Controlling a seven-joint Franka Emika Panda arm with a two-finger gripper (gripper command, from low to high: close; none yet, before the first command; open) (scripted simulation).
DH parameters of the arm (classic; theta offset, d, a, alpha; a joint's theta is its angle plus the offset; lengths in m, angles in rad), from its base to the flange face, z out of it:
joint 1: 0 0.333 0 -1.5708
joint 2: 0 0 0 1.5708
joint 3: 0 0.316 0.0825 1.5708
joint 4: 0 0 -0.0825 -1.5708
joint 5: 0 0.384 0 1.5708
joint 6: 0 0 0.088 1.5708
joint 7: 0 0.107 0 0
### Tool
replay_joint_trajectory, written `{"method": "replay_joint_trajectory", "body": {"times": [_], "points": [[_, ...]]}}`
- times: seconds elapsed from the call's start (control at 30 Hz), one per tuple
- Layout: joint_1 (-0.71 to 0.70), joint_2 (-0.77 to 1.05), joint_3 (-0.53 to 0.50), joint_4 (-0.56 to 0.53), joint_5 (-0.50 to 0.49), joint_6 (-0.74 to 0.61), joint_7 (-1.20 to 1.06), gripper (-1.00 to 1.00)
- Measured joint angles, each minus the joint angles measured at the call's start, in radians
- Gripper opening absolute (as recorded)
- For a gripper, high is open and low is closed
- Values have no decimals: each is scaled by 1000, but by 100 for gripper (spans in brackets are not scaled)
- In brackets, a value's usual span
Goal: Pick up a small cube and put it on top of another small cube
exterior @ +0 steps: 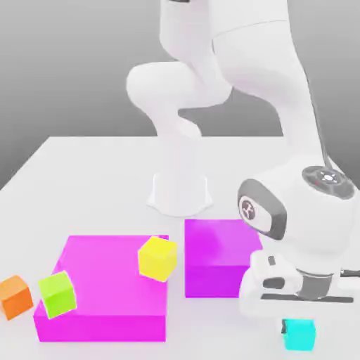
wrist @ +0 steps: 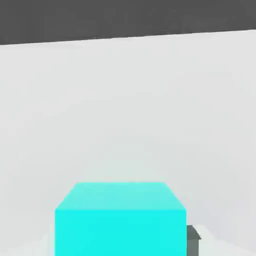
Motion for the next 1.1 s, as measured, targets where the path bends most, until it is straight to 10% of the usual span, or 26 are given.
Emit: {"method": "replay_joint_trajectory", "body": {"times": [0.27,0.83,1.03,1.07,1.1], "points": [[-91,-243,62,-82,108,-161,-96,-100],[-304,-856,-153,-440,282,-401,-363,-100],[-316,-714,-167,-496,289,-202,-377,-100],[-317,-695,-167,-500,289,-178,-376,100],[-317,-695,-167,-500,289,-178,-376,100]]}}
